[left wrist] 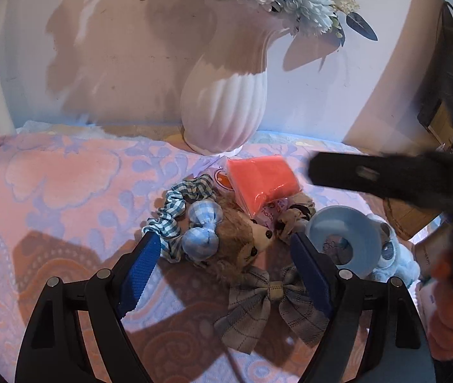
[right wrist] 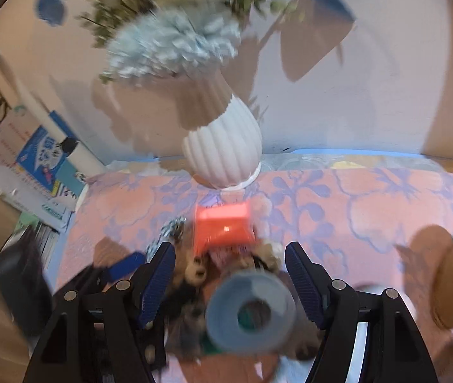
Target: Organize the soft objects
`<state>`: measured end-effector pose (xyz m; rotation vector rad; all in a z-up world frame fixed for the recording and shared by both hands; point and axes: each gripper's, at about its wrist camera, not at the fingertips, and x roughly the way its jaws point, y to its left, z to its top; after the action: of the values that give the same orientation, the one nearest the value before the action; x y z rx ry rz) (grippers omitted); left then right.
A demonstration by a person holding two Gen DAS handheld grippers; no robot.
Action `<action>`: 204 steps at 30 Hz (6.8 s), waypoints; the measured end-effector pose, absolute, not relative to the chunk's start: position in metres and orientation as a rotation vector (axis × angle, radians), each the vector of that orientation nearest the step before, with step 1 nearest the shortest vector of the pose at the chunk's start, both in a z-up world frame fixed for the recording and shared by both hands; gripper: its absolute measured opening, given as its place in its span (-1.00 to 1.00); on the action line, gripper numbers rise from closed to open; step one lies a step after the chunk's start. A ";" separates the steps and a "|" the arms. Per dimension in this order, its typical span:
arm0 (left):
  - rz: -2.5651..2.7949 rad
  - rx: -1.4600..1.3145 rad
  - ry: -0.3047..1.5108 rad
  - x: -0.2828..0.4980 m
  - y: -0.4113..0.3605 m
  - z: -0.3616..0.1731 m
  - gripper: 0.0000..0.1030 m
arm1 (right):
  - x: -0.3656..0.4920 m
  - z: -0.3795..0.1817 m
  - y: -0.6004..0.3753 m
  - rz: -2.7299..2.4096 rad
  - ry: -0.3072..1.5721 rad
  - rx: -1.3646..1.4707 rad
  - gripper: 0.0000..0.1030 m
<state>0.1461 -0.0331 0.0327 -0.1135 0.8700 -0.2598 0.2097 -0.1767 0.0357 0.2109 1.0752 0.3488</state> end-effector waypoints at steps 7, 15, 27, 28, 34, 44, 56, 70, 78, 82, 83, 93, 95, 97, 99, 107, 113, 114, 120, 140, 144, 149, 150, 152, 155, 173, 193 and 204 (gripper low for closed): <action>-0.276 -0.151 0.888 0.150 -0.031 0.025 0.13 | 0.250 -0.001 -0.167 0.354 1.181 0.314 0.35; -0.315 -0.202 0.890 0.148 -0.024 0.023 -0.24 | 0.246 -0.011 -0.149 0.331 1.172 0.226 -0.28; -0.351 -0.257 0.888 0.118 -0.009 0.049 -0.79 | 0.183 0.055 -0.195 0.427 0.978 0.363 -0.52; -0.357 -0.252 0.883 0.111 -0.007 0.054 -0.79 | 0.171 0.065 -0.198 0.442 0.957 0.354 -0.52; -0.366 -0.167 0.901 0.092 -0.004 0.063 -0.68 | 0.099 0.079 -0.207 0.519 0.945 0.296 -0.52; -0.266 -0.033 0.963 0.149 -0.044 0.039 0.31 | 0.038 -0.010 -0.203 0.606 1.210 0.185 -0.52; -0.279 0.015 0.912 0.120 -0.040 0.050 -0.33 | 0.031 -0.011 -0.232 0.466 1.179 0.154 0.15; -0.284 -0.038 0.858 -0.010 -0.028 0.046 -0.33 | -0.012 -0.013 -0.223 0.458 1.193 0.171 0.16; -0.275 -0.097 0.850 -0.012 -0.020 0.032 -0.33 | 0.037 -0.005 -0.204 0.463 1.127 0.291 0.16; -0.280 -0.102 0.851 -0.012 -0.020 0.031 -0.33 | 0.048 -0.007 -0.195 0.433 1.102 0.291 0.16; -0.279 -0.100 0.851 -0.012 -0.021 0.031 -0.33 | 0.046 -0.007 -0.193 0.425 1.086 0.282 0.16; -0.242 -0.055 0.849 -0.011 -0.026 0.032 -0.33 | 0.020 -0.006 -0.164 0.310 0.965 0.010 -0.23; -0.238 -0.022 0.838 -0.014 -0.031 0.034 -0.33 | 0.014 -0.001 -0.168 0.324 0.952 0.039 -0.24; -0.235 0.009 0.820 -0.018 -0.037 0.039 -0.33 | 0.005 0.008 -0.176 0.321 0.940 0.068 -0.24; -0.262 -0.003 0.804 -0.022 -0.046 0.048 -0.33 | -0.007 0.023 -0.191 0.296 0.911 0.098 -0.24; -0.406 0.063 0.658 -0.038 -0.121 0.113 -0.33 | -0.048 0.101 -0.256 0.176 0.728 0.137 -0.24; -0.497 0.094 0.549 -0.035 -0.182 0.167 -0.33 | -0.081 0.145 -0.328 0.056 0.625 0.202 -0.24; -0.514 0.101 0.527 -0.034 -0.194 0.177 -0.33 | -0.086 0.151 -0.340 0.032 0.611 0.211 -0.24; -0.619 0.147 0.450 -0.039 -0.259 0.217 -0.33 | -0.109 0.171 -0.415 -0.097 0.543 0.295 -0.24; -0.876 0.238 0.604 -0.025 -0.450 0.192 -0.33 | -0.123 0.138 -0.614 -0.332 0.549 0.627 -0.24; -0.867 0.229 0.663 -0.012 -0.474 0.168 -0.32 | -0.115 0.116 -0.640 -0.373 0.606 0.698 -0.24; -0.849 0.249 0.749 0.005 -0.499 0.132 -0.32 | -0.111 0.096 -0.661 -0.423 0.655 0.746 -0.24; -0.855 0.254 0.758 0.007 -0.502 0.127 -0.31 | -0.110 0.095 -0.663 -0.423 0.659 0.750 -0.24; -0.865 0.266 0.770 0.009 -0.507 0.118 -0.26 | -0.106 0.094 -0.665 -0.417 0.662 0.747 -0.24; -0.874 0.282 0.784 0.008 -0.510 0.111 -0.07 | -0.100 0.094 -0.667 -0.393 0.685 0.748 -0.13; -1.001 0.261 0.708 -0.053 -0.425 0.151 0.49 | -0.145 0.131 -0.608 -0.341 0.618 0.721 0.15; -0.295 0.189 0.635 -0.063 -0.084 0.222 0.51 | -0.081 0.137 -0.343 0.143 0.726 0.290 0.24; -0.198 0.028 0.791 0.008 -0.044 0.074 0.65 | -0.005 0.039 -0.230 0.264 0.853 0.105 0.32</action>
<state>0.0076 -0.0442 0.0741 0.0276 0.7914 -0.1978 -0.0048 -0.2299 0.0391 0.1046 0.8534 0.2636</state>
